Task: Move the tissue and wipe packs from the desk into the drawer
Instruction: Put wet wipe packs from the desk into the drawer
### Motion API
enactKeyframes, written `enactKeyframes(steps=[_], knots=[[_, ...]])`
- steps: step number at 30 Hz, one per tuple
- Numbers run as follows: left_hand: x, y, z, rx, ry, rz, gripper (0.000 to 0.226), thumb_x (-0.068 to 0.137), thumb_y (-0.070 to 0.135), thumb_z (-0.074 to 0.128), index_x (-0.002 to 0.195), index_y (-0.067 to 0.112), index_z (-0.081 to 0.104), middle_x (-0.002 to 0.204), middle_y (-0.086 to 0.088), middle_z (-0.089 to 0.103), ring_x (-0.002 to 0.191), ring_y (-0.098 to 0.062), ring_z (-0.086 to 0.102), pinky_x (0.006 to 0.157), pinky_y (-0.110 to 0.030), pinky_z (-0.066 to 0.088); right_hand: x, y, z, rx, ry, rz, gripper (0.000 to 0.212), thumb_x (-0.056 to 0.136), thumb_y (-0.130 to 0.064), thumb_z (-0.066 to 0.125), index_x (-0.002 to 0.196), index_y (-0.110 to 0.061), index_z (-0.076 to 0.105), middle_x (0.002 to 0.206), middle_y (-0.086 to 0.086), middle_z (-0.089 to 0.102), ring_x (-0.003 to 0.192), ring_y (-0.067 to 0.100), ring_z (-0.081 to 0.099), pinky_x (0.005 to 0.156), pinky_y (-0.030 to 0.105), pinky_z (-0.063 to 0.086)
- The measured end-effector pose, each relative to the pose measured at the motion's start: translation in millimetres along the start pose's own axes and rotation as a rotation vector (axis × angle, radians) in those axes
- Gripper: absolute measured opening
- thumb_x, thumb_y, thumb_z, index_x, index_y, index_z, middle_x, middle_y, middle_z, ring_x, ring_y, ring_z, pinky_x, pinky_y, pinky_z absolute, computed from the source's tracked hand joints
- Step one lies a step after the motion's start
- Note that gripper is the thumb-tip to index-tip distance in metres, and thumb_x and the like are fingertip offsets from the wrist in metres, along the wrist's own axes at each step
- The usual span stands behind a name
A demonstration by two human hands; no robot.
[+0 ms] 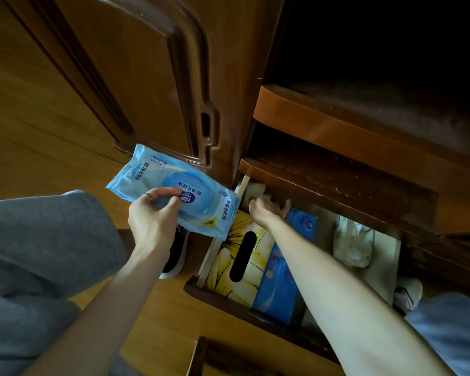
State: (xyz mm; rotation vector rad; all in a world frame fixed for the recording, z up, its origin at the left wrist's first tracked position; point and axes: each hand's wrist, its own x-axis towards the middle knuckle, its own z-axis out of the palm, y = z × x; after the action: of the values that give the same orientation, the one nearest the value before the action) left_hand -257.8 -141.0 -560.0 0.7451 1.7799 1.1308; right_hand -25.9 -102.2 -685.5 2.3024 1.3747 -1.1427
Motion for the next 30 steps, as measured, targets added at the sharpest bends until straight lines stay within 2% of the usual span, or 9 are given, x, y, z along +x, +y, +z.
enactKeyframes(steps=[2, 5, 8, 11, 13, 16, 20, 26, 30], knots=[[-1, 1, 2, -0.011, -0.005, 0.006, 0.014, 0.086, 0.009, 0.073, 0.085, 0.022, 0.079, 0.107, 0.008, 0.073, 0.094, -0.003, 0.067, 0.057, -0.007, 0.051, -2, -1, -1, -0.117, 0.007, -0.025, 0.048, 0.103, -0.031, 0.024, 0.117, -0.011, 0.065, 0.142, 0.016, 0.059, 0.152, 0.032, 0.027, 0.122, 0.060, -0.014], [-1, 2, 5, -0.011, -0.009, 0.014, 0.014, 0.086, 0.010, 0.073, 0.085, 0.023, 0.079, 0.106, 0.009, 0.073, 0.093, 0.001, 0.067, 0.057, -0.007, 0.051, -5, 4, -8, -0.269, 0.048, -0.047, 0.041, 0.099, -0.033, 0.028, 0.082, -0.017, 0.062, 0.141, 0.014, 0.060, 0.153, 0.032, 0.023, 0.120, 0.059, -0.005], [0, 0, 4, 0.008, -0.012, 0.018, 0.016, 0.085, 0.011, 0.074, 0.081, 0.026, 0.079, 0.104, 0.012, 0.073, 0.090, 0.008, 0.067, 0.058, -0.009, 0.053, -11, 8, -11, -0.342, 0.222, -0.046, 0.043, 0.099, -0.035, 0.034, 0.109, -0.016, 0.071, 0.142, 0.011, 0.059, 0.141, 0.032, 0.039, 0.113, 0.051, 0.017], [2, -4, 1, 0.019, 0.012, 0.010, 0.016, 0.085, 0.012, 0.074, 0.081, 0.026, 0.079, 0.107, 0.010, 0.073, 0.096, -0.005, 0.069, 0.060, -0.012, 0.055, -11, 7, -10, -0.271, 0.316, -0.055, 0.050, 0.102, -0.036, 0.039, 0.143, -0.011, 0.051, 0.143, 0.012, 0.059, 0.139, 0.032, 0.044, 0.113, 0.047, 0.023], [3, -5, 0, 0.038, 0.017, 0.009, 0.015, 0.086, 0.011, 0.074, 0.082, 0.025, 0.079, 0.109, 0.008, 0.073, 0.098, -0.008, 0.069, 0.060, -0.011, 0.055, -5, 7, -10, -0.249, 0.211, -0.091, 0.048, 0.104, -0.036, 0.038, 0.145, -0.013, 0.048, 0.149, 0.012, 0.056, 0.148, 0.032, 0.036, 0.120, 0.050, 0.014], [3, -5, 1, 0.051, 0.006, 0.003, 0.014, 0.086, 0.010, 0.075, 0.084, 0.023, 0.079, 0.109, 0.007, 0.073, 0.097, -0.007, 0.068, 0.060, -0.011, 0.055, 1, 3, -9, -0.236, 0.165, -0.111, 0.037, 0.101, -0.030, 0.039, 0.120, -0.014, 0.067, 0.141, 0.011, 0.063, 0.148, 0.028, 0.037, 0.122, 0.051, 0.009], [0, -4, 5, 0.054, -0.030, 0.008, 0.013, 0.086, 0.009, 0.074, 0.085, 0.021, 0.079, 0.109, 0.007, 0.073, 0.098, -0.007, 0.068, 0.062, -0.013, 0.056, -2, 3, -2, -0.221, 0.151, -0.108, 0.036, 0.098, -0.028, 0.036, 0.104, -0.015, 0.069, 0.132, 0.013, 0.068, 0.148, 0.028, 0.037, 0.122, 0.055, -0.003], [-8, -1, 11, 0.116, -0.073, 0.035, 0.012, 0.085, 0.011, 0.074, 0.084, 0.023, 0.078, 0.107, 0.008, 0.072, 0.096, -0.010, 0.068, 0.053, -0.012, 0.052, -26, 16, 6, -0.168, 0.198, -0.203, 0.062, 0.103, -0.038, 0.026, 0.152, -0.001, 0.036, 0.161, 0.018, 0.038, 0.157, 0.029, 0.013, 0.121, 0.055, -0.018], [-14, -4, 19, 0.210, -0.152, 0.007, 0.012, 0.085, 0.016, 0.071, 0.078, 0.025, 0.074, 0.098, 0.011, 0.073, 0.093, -0.011, 0.069, 0.065, -0.031, 0.060, -56, 36, 10, 0.004, 0.292, -0.338, 0.058, 0.109, -0.033, 0.034, 0.161, -0.008, 0.023, 0.167, 0.012, 0.030, 0.159, 0.022, 0.002, 0.123, 0.045, -0.014]])
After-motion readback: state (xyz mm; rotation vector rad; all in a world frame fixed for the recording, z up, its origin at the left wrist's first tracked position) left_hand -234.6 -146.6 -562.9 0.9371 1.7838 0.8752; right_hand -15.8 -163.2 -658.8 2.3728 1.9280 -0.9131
